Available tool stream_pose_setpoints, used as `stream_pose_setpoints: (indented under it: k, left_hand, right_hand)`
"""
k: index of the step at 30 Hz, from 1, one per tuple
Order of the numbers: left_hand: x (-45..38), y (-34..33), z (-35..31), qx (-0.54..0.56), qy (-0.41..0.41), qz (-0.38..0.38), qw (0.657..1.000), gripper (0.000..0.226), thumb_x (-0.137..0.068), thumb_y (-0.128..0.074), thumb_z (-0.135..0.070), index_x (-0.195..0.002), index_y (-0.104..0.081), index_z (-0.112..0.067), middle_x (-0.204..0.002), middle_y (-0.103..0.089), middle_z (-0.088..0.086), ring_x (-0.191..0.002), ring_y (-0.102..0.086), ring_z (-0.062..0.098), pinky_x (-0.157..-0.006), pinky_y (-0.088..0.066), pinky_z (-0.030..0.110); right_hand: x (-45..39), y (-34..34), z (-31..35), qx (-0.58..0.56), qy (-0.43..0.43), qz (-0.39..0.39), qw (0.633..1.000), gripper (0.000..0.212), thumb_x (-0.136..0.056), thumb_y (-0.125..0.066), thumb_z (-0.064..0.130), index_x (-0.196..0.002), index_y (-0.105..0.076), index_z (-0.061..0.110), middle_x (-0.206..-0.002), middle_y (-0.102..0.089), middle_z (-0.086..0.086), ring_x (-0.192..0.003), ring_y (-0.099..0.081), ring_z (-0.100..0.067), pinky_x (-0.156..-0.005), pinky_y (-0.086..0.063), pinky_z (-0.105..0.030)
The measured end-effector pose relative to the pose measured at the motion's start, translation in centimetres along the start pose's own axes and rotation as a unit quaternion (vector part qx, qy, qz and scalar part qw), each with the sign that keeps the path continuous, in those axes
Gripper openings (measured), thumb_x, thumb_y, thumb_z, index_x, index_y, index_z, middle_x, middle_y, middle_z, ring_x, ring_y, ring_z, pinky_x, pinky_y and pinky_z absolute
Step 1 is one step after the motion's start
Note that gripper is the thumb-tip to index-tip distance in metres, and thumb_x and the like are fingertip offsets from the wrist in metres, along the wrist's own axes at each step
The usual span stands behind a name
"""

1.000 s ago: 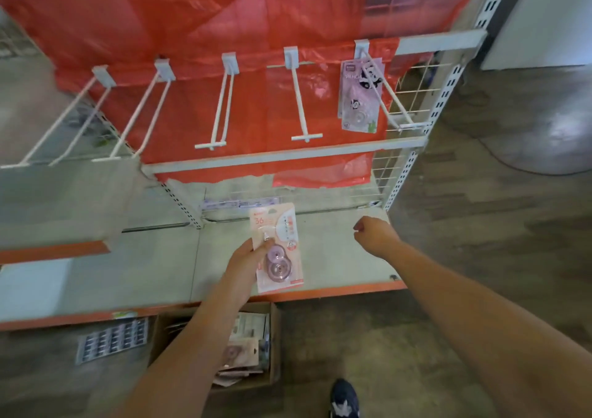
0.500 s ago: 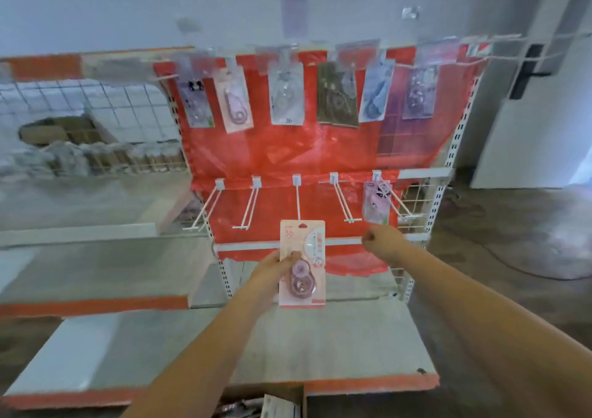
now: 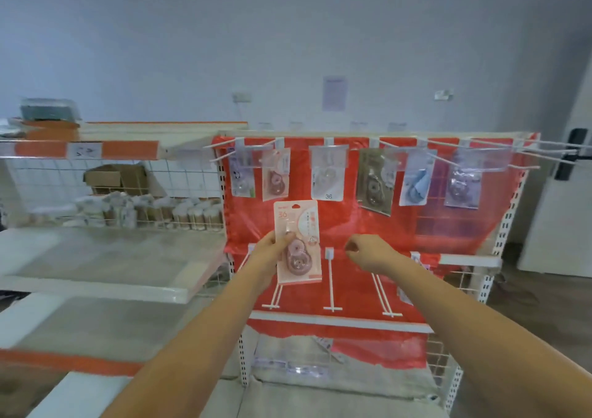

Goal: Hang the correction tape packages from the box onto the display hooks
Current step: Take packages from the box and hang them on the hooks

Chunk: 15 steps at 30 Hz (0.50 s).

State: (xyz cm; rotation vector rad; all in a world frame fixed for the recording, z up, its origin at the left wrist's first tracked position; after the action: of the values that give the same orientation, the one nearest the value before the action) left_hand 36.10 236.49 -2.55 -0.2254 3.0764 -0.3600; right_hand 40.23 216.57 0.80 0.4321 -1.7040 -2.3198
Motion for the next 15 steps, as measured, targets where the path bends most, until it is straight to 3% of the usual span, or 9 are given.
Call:
stream_pose_setpoints:
  k: [3, 9, 15]
  left_hand:
    - [-2.0, 0.9, -2.7, -0.002, -0.027, -0.033, 0.999, 0.015, -0.092, -0.06, -0.016, -0.107, -0.061, -0.012, -0.1, -0.069, 0.008, -0.09, -0.066, 0.024, -0.085, -0.054, 0.042]
    - [-4.4, 3.0, -6.6, -0.012, -0.095, -0.047, 0.994, 0.017, -0.091, -0.062, -0.018, -0.107, -0.063, -0.013, -0.114, -0.067, 0.015, -0.106, -0.064, 0.033, -0.095, -0.05, 0.048]
    - [-5.1, 3.9, -8.1, -0.01, -0.108, -0.048, 0.993, 0.015, -0.09, -0.063, -0.021, -0.104, -0.064, -0.019, -0.111, -0.069, 0.01, -0.106, -0.064, 0.028, -0.097, -0.049, 0.047]
  right_hand:
    - [-2.4, 0.5, 1.8, 0.004, 0.034, -0.001, 0.999, 0.028, -0.094, -0.048, 0.02, -0.118, -0.06, 0.011, -0.122, -0.062, -0.009, -0.112, -0.056, -0.027, -0.091, -0.043, -0.031]
    - [-4.6, -0.5, 3.4, -0.017, 0.068, 0.012, 0.997, 0.029, -0.095, -0.049, 0.02, -0.12, -0.061, 0.011, -0.125, -0.062, -0.008, -0.115, -0.056, -0.024, -0.094, -0.043, -0.029]
    - [-5.6, -0.8, 4.2, -0.03, 0.062, 0.018, 0.997, 0.028, -0.095, -0.048, 0.02, -0.119, -0.061, 0.013, -0.124, -0.061, -0.007, -0.115, -0.055, -0.023, -0.095, -0.045, -0.031]
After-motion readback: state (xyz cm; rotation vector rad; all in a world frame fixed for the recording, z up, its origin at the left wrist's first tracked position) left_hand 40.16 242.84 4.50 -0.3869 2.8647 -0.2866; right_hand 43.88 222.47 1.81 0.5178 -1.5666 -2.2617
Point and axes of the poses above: each hand's wrist, its own x-axis away from the middle knuckle, its own y-axis out of the back of the hand, z = x × y, the point moved 5 cm from there along -x, towards the middle knuckle
